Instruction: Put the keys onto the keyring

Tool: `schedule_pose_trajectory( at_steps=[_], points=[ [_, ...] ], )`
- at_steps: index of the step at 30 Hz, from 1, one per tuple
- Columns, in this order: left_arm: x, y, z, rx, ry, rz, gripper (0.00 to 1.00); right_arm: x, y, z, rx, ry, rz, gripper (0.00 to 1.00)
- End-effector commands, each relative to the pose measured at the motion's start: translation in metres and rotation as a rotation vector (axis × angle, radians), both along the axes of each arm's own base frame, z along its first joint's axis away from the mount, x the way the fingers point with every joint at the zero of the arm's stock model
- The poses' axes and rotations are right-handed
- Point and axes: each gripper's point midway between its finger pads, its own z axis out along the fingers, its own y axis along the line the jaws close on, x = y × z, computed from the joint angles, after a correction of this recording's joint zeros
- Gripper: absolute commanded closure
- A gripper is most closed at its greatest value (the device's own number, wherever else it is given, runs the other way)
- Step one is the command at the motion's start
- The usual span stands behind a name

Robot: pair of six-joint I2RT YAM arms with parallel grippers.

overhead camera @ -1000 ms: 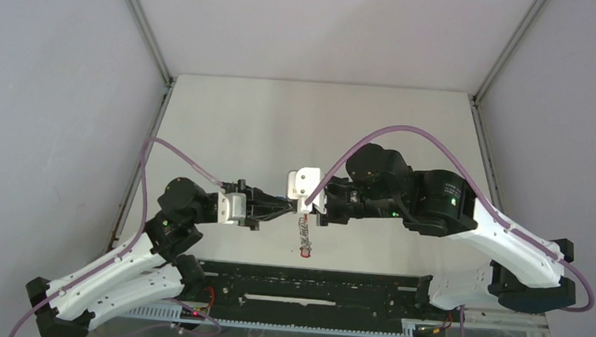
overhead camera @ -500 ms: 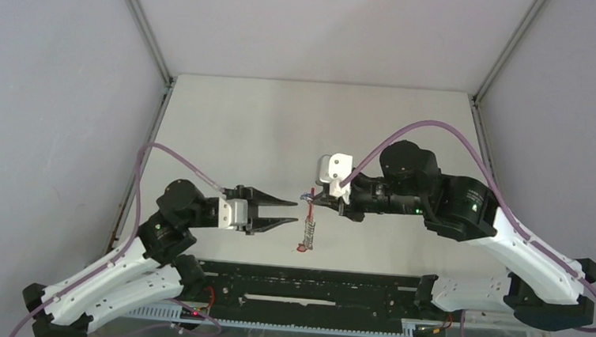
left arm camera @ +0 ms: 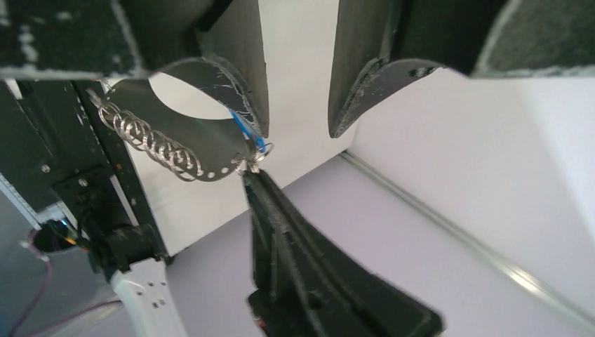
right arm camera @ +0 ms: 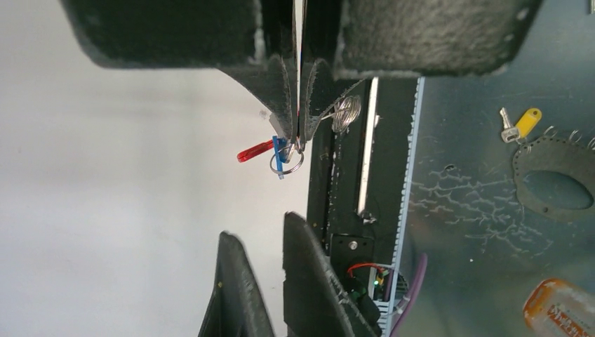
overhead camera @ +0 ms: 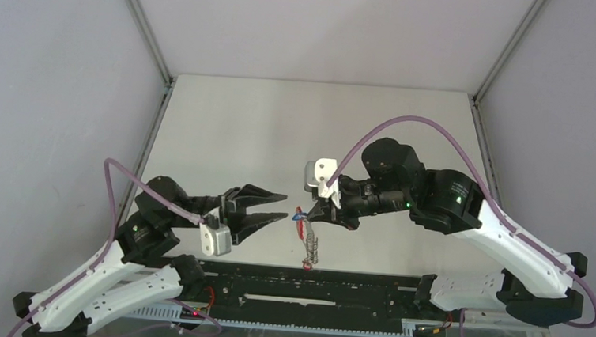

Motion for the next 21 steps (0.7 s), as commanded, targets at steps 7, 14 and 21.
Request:
schedule_pose_trajectory(
  at_steps=[7, 14, 21],
  points=[
    [-0.023, -0.006, -0.021, 0.140, -0.199, -0.173, 0.57, -0.014, 0.007, 0.015, 0.011, 0.062, 0.074, 1.00],
    [-0.017, -0.007, -0.016, 0.138, -0.232, -0.149, 0.57, -0.017, 0.011, 0.009, -0.015, 0.080, 0.098, 1.00],
    [-0.027, -0.010, -0.016, 0.126, -0.194, -0.205, 0.56, -0.014, 0.014, 0.006, -0.030, 0.087, 0.096, 1.00]
  ],
)
